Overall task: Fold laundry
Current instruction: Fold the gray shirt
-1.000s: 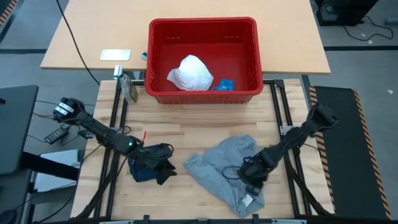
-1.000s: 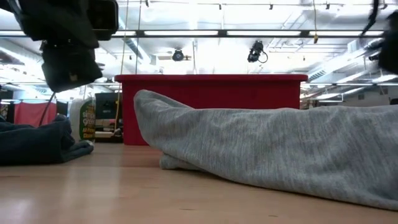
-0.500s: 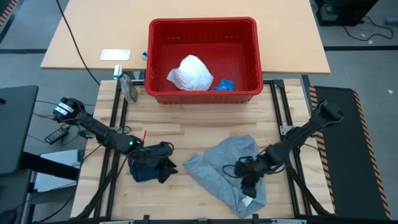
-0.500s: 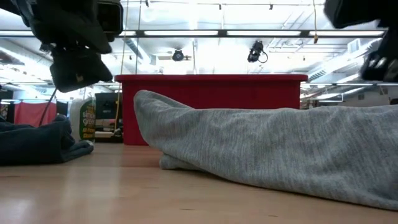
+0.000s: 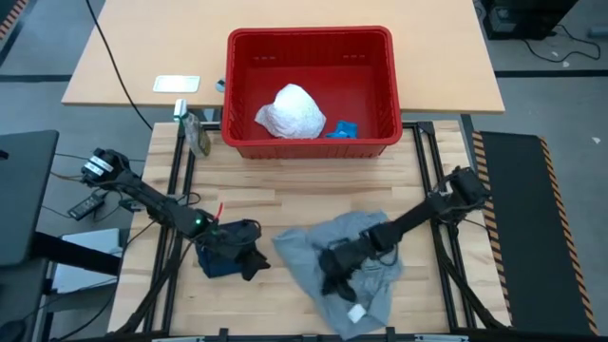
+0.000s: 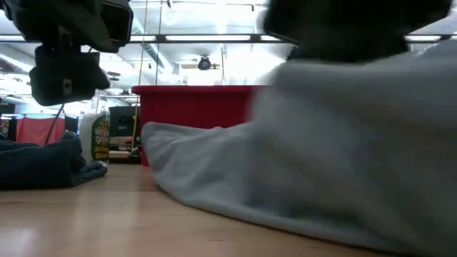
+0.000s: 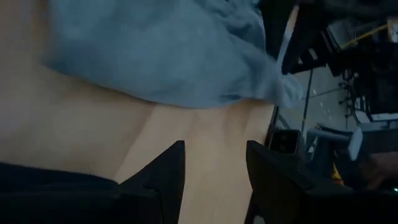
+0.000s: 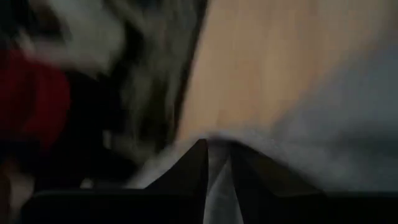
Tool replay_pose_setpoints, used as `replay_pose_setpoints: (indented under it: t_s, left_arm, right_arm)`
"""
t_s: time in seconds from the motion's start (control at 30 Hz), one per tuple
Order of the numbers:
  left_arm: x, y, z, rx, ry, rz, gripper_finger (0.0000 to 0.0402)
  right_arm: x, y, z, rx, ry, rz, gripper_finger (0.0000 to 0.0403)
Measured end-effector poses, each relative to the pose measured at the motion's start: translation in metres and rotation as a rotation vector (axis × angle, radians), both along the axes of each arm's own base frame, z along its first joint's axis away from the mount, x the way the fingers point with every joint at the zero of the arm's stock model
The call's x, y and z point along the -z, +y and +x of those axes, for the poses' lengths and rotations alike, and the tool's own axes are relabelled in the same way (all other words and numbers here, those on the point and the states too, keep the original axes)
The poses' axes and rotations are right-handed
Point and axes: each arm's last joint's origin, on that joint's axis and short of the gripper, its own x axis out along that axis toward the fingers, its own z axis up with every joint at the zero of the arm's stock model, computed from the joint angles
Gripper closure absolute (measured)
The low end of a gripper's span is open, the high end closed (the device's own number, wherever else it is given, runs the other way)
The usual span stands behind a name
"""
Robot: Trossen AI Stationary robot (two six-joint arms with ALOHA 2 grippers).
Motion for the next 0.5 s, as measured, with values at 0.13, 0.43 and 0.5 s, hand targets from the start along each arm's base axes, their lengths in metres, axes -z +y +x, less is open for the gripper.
replay_pose_setpoints:
  t_s: [0.13, 0.43, 0.5]
  left_arm:
    - [-0.004, -0.005, 0.000, 0.020, -0.041, -0.021, 0.0230]
    - [-0.015, -0.009, 0.006, 0.055, -0.209, 0.040, 0.0230]
    - [-0.014, -0.009, 0.005, 0.074, -0.205, 0.073, 0.0230]
  right_arm:
    - [-0.008, -0.046, 0.021, 0.304, -0.055, 0.070, 0.0327]
    - [-0.040, -0.072, 0.010, 0.267, -0.018, 0.045, 0.0327]
    - [-0.043, -0.053, -0.001, 0.120, -0.008, -0.010, 0.0324]
